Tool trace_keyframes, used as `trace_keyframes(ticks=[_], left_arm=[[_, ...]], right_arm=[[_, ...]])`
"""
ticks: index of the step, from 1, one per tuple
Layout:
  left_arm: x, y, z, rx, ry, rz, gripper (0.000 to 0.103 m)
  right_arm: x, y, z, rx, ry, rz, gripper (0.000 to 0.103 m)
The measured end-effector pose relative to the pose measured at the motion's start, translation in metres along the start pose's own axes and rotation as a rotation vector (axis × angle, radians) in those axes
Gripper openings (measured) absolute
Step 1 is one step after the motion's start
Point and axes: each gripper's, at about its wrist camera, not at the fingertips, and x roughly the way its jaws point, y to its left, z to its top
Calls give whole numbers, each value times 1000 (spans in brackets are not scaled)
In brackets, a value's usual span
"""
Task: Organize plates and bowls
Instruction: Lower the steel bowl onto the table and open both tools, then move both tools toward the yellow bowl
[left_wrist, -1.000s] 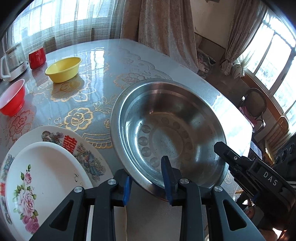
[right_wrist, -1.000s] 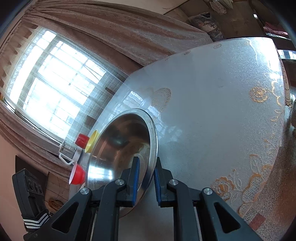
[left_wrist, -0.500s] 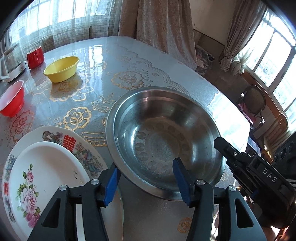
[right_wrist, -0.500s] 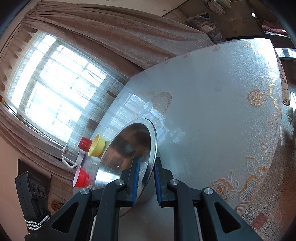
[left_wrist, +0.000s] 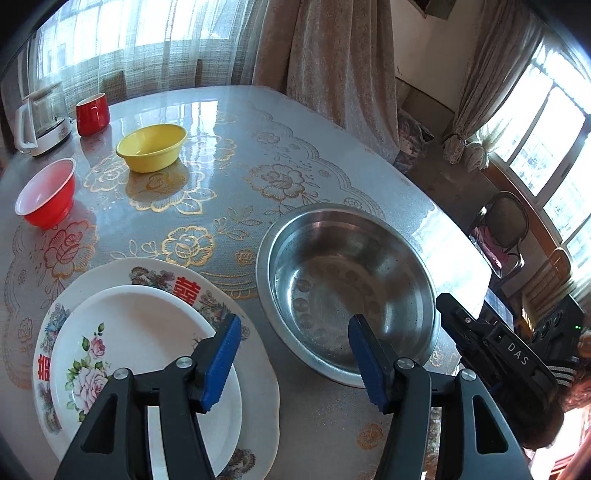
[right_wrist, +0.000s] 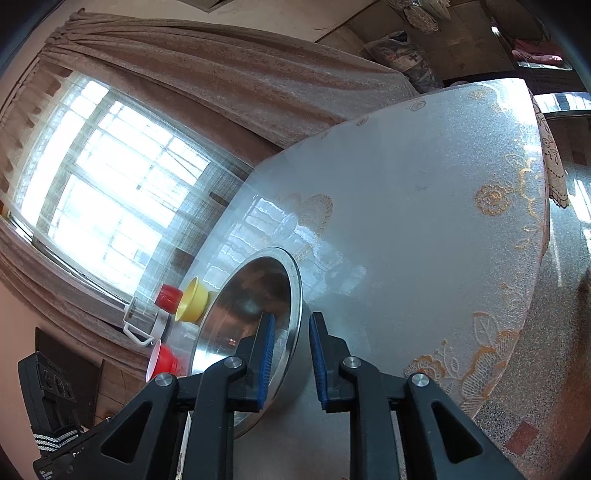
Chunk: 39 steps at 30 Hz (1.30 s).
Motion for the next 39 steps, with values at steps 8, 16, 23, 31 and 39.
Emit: trace_keyframes(ticks=[8,16,23,31,39], left_arm=[[-22,44,6,-77,-85,72,67],[-30,79,10,-145,-99,107,67],[-33,113,14,-218,-102,137,72],[-44,149,21,-286,-125,174,77],[-40,184,31,-357,-113,191,77]], right_arm=[[-10,10,3,-10,-31,3,21],[-4,49,2,-105,13,15,22],[16,90,1,-212,118,6,23],[46,133,4,-294,218,6,23],[88,175,6,-423,314,-25,23]])
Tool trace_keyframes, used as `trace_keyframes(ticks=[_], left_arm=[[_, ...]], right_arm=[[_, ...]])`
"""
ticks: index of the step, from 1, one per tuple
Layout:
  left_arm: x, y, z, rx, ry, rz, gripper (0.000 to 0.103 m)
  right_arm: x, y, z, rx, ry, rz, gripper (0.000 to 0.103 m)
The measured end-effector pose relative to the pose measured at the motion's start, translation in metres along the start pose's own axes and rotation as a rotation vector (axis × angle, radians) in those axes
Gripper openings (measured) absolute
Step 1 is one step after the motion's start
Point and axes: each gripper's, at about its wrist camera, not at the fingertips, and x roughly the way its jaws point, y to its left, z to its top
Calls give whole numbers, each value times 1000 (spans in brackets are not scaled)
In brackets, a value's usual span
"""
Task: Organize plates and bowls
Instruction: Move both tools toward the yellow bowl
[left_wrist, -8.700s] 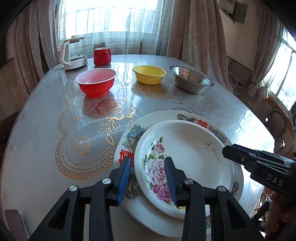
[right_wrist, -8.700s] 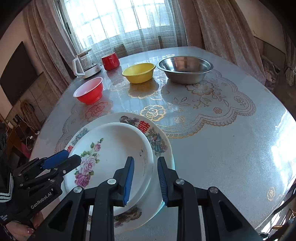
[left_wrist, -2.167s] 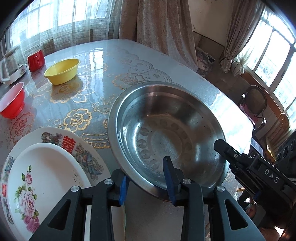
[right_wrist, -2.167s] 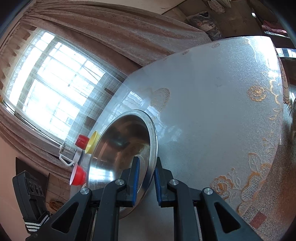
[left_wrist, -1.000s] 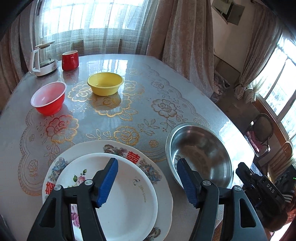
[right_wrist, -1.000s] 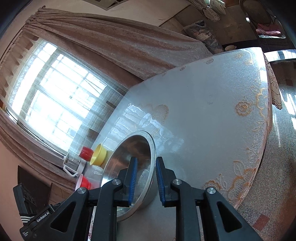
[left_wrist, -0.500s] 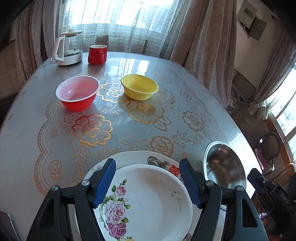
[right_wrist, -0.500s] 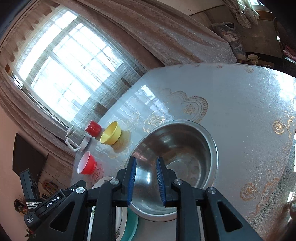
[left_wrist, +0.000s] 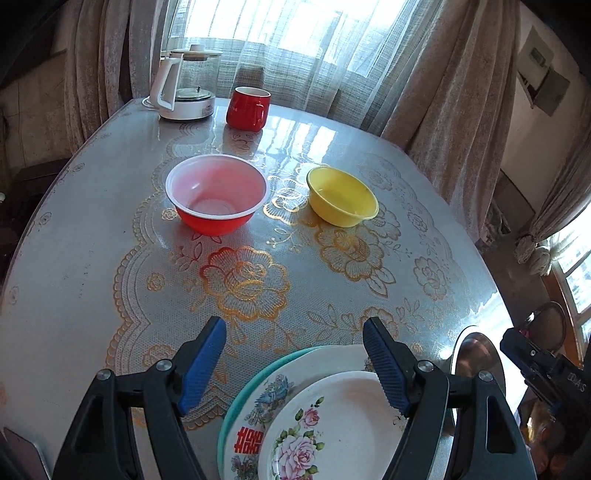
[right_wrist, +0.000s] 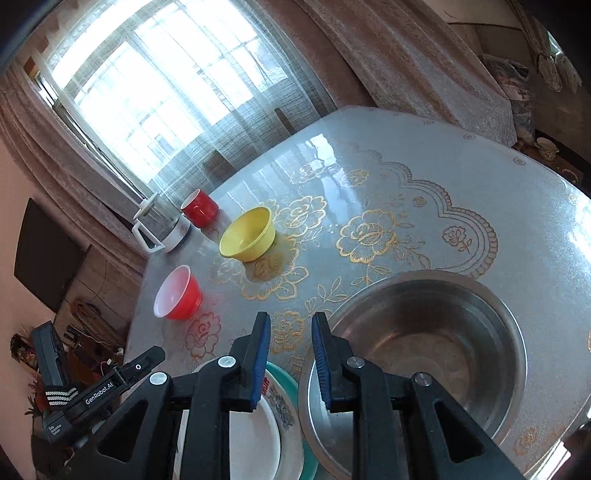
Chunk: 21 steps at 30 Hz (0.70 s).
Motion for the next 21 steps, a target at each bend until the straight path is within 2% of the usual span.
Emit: trace_keyframes(ticks=[11,17,21], left_arm=[[27,8,27,-17,45,3,79],[46,2,45,-24,73,-6,79],[55,-3,56,-9,76,7,79]], right_arm=[[61,35,34,-62,183,18,27],[94,46,55,-80,235,-8,27],[120,47,73,-37,262,-12,30]])
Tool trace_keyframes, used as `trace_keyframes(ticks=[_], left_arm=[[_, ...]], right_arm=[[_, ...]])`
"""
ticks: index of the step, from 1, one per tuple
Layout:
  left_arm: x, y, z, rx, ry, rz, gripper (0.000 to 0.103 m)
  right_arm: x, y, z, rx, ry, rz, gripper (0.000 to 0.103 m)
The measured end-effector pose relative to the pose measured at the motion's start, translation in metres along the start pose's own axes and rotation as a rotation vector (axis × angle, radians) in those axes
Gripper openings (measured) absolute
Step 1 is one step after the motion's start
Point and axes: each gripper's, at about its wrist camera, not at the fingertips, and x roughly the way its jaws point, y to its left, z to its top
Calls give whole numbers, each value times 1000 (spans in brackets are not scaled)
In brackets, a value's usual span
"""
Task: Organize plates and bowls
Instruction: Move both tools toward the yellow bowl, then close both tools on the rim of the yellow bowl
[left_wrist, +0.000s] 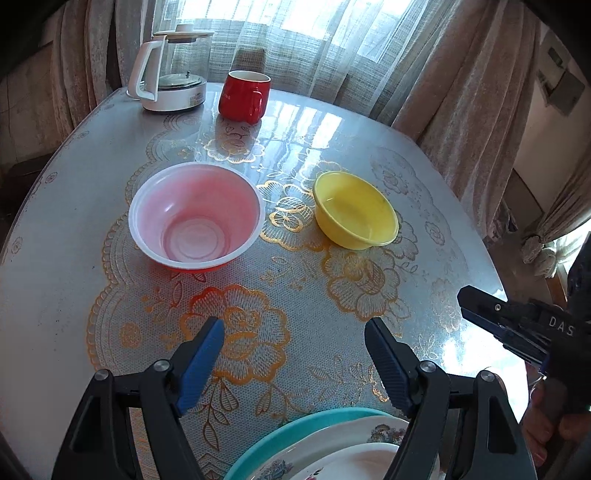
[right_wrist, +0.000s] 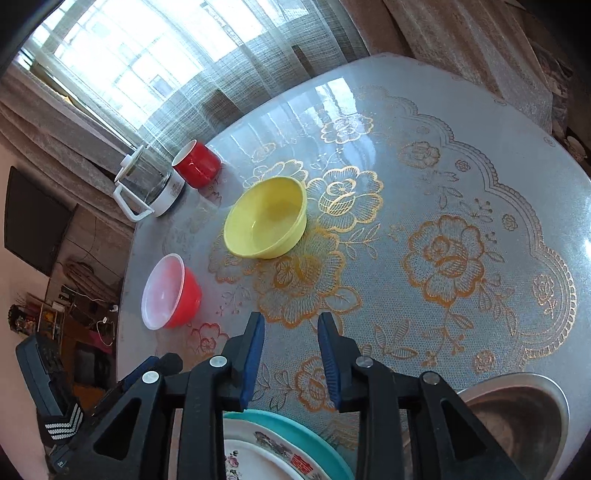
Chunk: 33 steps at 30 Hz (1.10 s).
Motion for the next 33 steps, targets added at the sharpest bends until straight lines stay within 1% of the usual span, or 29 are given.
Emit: trace_keyframes(ticks=[7,10,13,17,20,21,22,23,25,27,33], left_arm=[[10,3,18,-12,2,16,79],[13,9,19,-22,4,18,79],[18,15,16,-40,25,4,79],[20,20,11,-33,40,4,77],[18,23,12,-35,31,9,77],[18,23,13,-36,27,7,77],[17,23,14,-38,23,5,77],[17,23,15,-38,20,4,77],[16,21,17,-36,10,1,77],[16,18,20,-34,2,0,77],[27,4,29,-36,14,-20,78]], right_arm=[[40,-11,39,150,40,43,30],[57,-14,52,188,47,67,30],[76,-19,62,251,62,100,30],[99,-27,72,315,73,77,30],[113,-33,75,354,83,86,30],[117,-33,75,358,90,87,30],[121,-32,75,356,100,80,26],[125,-33,74,356,112,72,25],[127,-32,73,353,124,96,18],[123,-32,71,332,123,113,16],[105,-40,56,287,163,76,14]])
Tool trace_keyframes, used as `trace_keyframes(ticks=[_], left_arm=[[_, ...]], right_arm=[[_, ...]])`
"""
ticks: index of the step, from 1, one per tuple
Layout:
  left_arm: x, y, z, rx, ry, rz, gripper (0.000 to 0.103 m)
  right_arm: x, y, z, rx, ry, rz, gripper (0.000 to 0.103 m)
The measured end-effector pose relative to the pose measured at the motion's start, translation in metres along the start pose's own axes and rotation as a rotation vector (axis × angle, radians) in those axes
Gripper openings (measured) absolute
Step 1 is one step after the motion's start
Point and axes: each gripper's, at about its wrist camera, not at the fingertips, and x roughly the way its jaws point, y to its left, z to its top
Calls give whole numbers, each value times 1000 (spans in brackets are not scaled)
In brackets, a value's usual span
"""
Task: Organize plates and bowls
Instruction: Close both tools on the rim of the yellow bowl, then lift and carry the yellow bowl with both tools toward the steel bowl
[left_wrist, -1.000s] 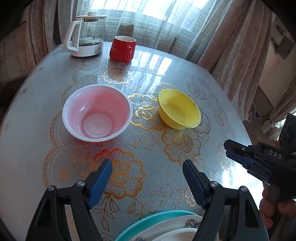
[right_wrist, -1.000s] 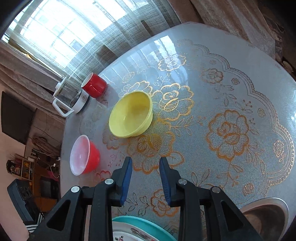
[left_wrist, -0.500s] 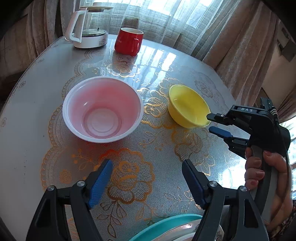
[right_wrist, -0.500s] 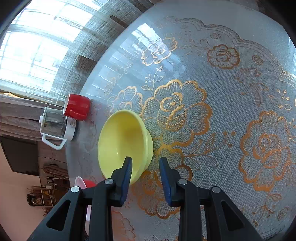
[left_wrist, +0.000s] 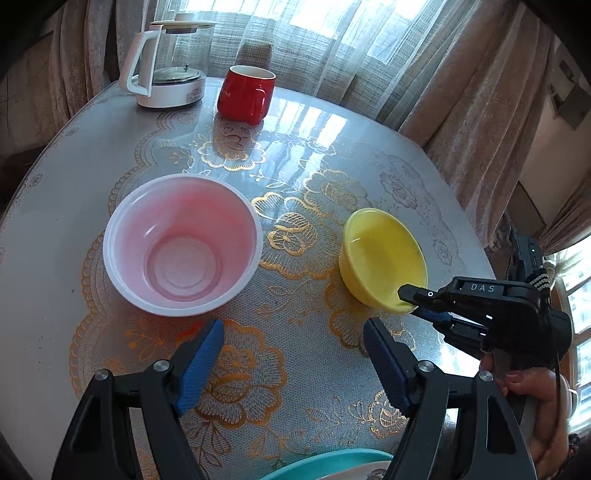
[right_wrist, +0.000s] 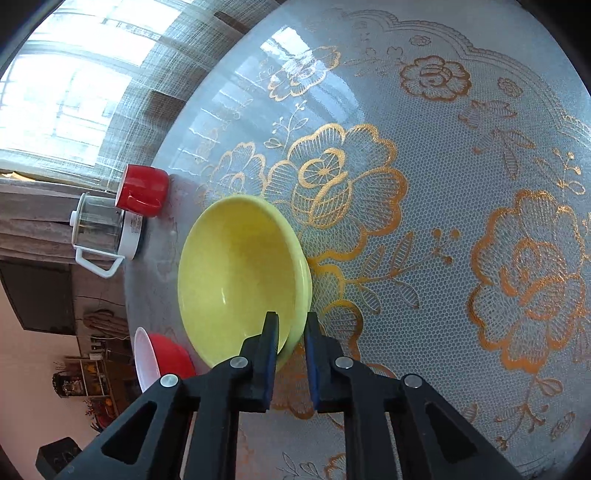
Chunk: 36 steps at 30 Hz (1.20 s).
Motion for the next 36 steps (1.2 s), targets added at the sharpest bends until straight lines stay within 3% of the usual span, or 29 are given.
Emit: trace_keyframes(ticks=[6,14,18,25,29,36], left_arm=[[25,-28,9,85,18,30,77],[66,-50,18,135,90,52,60],[79,-56,16,190,112,94,41],[78,-63,10,226,86,42,12],[73,-67,3,256,67,57,11],[41,-58,-10,220,36,27,11]], right_arm=[[-19,-7,-19,-73,16,-66,14],[-37,-27,-22,-65,-10,-78,16],[-37,-36,-24,-39,-5,-56,16],[-31,-37,-30,-11,-11,-25,15],[-31,-33,-36,-19,-26,-44,11],[-52,-16,-61,-84,-74,-71,10]])
